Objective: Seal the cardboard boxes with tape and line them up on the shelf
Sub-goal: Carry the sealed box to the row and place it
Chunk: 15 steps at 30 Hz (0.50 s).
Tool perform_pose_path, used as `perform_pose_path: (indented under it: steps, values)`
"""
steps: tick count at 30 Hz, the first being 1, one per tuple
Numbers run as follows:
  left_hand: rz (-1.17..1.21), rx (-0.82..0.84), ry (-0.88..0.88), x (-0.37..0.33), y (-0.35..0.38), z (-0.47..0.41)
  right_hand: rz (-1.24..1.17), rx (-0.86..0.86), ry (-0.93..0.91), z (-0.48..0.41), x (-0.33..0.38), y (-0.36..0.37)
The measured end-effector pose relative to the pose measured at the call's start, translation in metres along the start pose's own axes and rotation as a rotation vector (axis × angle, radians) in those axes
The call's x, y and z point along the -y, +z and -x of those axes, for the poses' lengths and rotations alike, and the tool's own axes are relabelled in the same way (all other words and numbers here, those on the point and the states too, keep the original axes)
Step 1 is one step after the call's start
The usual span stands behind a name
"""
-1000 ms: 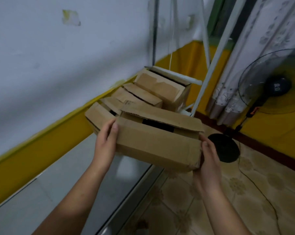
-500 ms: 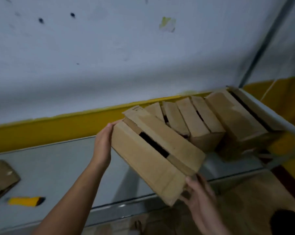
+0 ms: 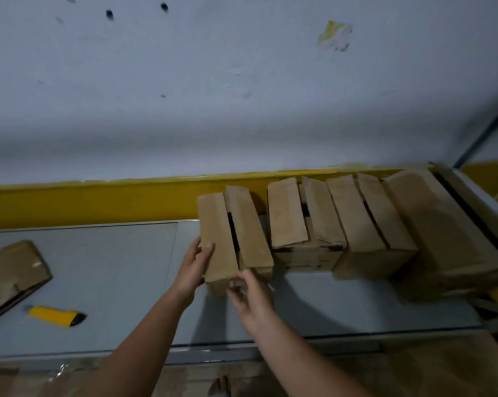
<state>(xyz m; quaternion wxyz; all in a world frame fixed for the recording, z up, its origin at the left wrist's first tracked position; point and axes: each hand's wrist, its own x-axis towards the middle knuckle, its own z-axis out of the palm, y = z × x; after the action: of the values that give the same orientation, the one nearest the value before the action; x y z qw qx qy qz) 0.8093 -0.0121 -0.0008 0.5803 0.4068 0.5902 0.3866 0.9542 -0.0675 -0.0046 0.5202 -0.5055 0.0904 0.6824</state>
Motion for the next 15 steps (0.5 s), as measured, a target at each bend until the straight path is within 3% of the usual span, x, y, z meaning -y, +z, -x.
perform_pose_path:
  steps: [6,11,15]
  values:
    - [-0.190,0.026,-0.073,0.012,0.002,-0.067,0.081,0.001,0.073,-0.041,0.019,0.017]
    - [-0.305,0.078,-0.002,0.030,0.005,-0.084,0.129,-0.017,0.133,-0.056,0.019,0.014]
    - [-0.316,0.023,-0.013,0.040,0.014,-0.090,0.170,0.044,0.222,-0.058,0.017,0.007]
